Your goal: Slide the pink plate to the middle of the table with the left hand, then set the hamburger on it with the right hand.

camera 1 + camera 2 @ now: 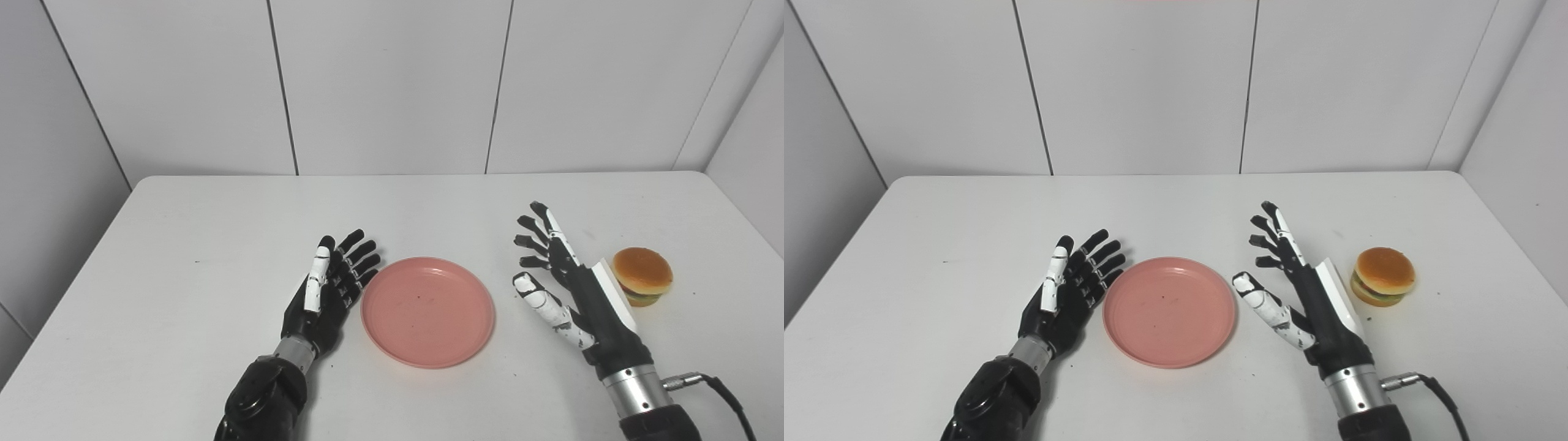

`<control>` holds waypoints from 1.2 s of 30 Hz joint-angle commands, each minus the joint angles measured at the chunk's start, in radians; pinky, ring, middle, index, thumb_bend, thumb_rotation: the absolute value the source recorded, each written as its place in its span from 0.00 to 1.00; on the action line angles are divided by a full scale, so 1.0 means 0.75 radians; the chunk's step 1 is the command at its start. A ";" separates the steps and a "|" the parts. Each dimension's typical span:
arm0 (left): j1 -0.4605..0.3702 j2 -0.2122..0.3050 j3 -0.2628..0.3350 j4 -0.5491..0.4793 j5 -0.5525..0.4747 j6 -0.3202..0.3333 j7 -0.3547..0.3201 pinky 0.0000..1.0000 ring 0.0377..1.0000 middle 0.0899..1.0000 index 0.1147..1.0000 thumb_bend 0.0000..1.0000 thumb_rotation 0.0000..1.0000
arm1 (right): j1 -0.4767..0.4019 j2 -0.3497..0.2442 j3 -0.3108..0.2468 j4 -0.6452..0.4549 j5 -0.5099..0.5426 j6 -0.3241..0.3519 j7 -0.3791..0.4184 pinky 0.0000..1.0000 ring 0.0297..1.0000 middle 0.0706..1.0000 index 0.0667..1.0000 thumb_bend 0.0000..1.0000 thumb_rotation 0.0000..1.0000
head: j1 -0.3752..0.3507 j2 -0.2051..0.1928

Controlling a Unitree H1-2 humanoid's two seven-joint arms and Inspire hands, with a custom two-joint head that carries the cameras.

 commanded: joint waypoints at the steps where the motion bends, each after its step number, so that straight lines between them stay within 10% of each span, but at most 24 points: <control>1: 0.006 0.018 0.013 -0.018 -0.007 0.005 -0.010 0.91 0.88 0.87 0.86 0.53 1.00 | -0.055 -0.021 -0.029 -0.027 -0.009 0.001 -0.014 0.74 0.83 0.90 0.99 0.60 0.91 | -0.019 -0.003; 16: 0.021 0.056 0.062 -0.005 -0.026 0.001 -0.057 0.90 0.88 0.86 0.85 0.53 1.00 | -0.127 -0.137 -0.157 0.076 -0.195 0.012 -0.067 0.76 0.84 0.89 0.97 0.67 0.89 | -0.200 -0.046; 25: 0.029 0.105 0.091 0.052 -0.065 -0.078 -0.139 0.92 0.88 0.86 0.86 0.53 1.00 | -0.165 -0.219 -0.141 0.176 -0.427 0.051 -0.069 0.75 0.88 0.94 0.93 0.73 0.65 | -0.314 -0.081; 36: 0.035 0.137 0.121 0.085 -0.098 -0.100 -0.184 0.91 0.88 0.86 0.84 0.54 1.00 | -0.211 -0.280 -0.106 0.338 -0.639 0.097 -0.080 0.69 0.89 0.95 0.94 0.82 0.59 | -0.388 -0.094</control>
